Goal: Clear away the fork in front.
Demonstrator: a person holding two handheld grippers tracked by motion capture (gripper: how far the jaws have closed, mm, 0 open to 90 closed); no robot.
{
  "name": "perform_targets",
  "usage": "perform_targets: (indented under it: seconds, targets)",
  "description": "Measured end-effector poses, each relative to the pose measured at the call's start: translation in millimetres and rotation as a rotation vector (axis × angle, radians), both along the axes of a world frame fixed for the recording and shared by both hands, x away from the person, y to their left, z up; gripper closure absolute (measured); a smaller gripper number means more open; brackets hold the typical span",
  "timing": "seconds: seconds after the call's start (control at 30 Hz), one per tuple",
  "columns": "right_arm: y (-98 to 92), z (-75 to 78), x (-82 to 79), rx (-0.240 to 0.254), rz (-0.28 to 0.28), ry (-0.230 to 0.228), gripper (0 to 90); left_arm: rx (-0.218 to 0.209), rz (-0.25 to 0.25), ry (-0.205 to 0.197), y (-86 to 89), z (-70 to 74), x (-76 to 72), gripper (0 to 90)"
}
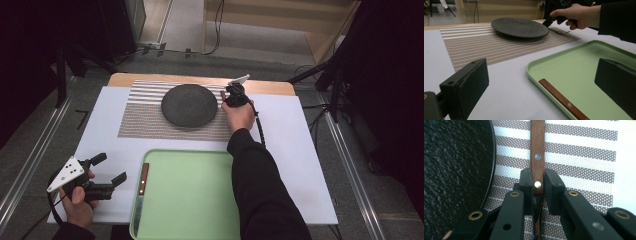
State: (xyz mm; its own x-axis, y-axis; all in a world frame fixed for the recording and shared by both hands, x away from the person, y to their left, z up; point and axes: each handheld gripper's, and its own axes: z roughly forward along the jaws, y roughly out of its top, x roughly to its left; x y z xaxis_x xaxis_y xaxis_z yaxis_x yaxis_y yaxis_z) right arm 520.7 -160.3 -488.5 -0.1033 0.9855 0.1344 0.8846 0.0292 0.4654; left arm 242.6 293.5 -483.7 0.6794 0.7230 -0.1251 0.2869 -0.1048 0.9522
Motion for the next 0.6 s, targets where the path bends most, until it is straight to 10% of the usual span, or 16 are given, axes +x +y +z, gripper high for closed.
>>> perform_targets:
  seconds: [0.6]
  targets:
    - [-17.3,23.7,-21.4,0.097,0.029,-0.159,76.4,0.000,0.002,-0.008,-1.2,1.6,-0.7,0.0]
